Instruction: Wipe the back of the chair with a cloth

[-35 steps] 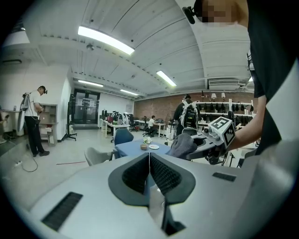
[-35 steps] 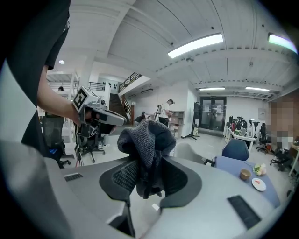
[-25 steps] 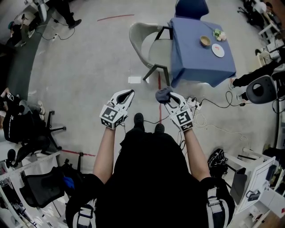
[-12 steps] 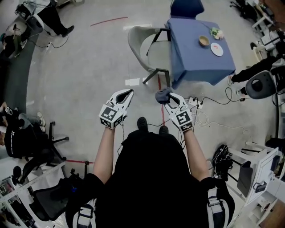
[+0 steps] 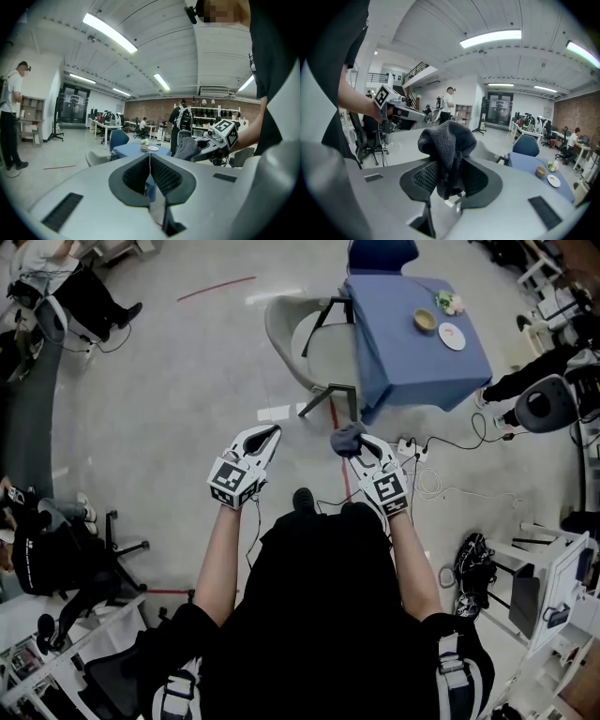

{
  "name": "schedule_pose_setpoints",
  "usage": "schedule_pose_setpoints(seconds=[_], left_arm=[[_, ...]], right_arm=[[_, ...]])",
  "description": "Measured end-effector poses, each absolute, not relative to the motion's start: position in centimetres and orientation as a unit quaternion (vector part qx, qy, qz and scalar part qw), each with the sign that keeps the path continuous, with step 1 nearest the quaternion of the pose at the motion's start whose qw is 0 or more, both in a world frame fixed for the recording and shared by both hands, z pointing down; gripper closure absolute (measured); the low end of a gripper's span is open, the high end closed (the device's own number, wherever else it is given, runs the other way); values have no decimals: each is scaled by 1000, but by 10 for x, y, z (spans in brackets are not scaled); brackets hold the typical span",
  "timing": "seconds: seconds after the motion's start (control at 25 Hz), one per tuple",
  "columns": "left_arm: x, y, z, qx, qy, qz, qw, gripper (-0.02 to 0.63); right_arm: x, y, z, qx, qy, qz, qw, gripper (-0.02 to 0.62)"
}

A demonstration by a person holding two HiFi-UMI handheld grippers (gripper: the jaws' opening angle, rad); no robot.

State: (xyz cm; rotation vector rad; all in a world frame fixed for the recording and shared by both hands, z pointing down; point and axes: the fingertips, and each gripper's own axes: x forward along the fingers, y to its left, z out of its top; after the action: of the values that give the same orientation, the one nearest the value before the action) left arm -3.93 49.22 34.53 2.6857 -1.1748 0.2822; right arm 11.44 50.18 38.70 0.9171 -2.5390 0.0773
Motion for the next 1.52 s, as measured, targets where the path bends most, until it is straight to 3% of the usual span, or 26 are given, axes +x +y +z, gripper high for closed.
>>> schedule_pose_setpoints(seconds=[0.6,1.52], left_arm=[[-95,483,344,898,-416,104,96,581],[-78,371,348,871,-467,107,112,581]], right_arm=[[73,482,392,314,-917,-14,245,456],[95,349,407,279,-933,9,226,456]])
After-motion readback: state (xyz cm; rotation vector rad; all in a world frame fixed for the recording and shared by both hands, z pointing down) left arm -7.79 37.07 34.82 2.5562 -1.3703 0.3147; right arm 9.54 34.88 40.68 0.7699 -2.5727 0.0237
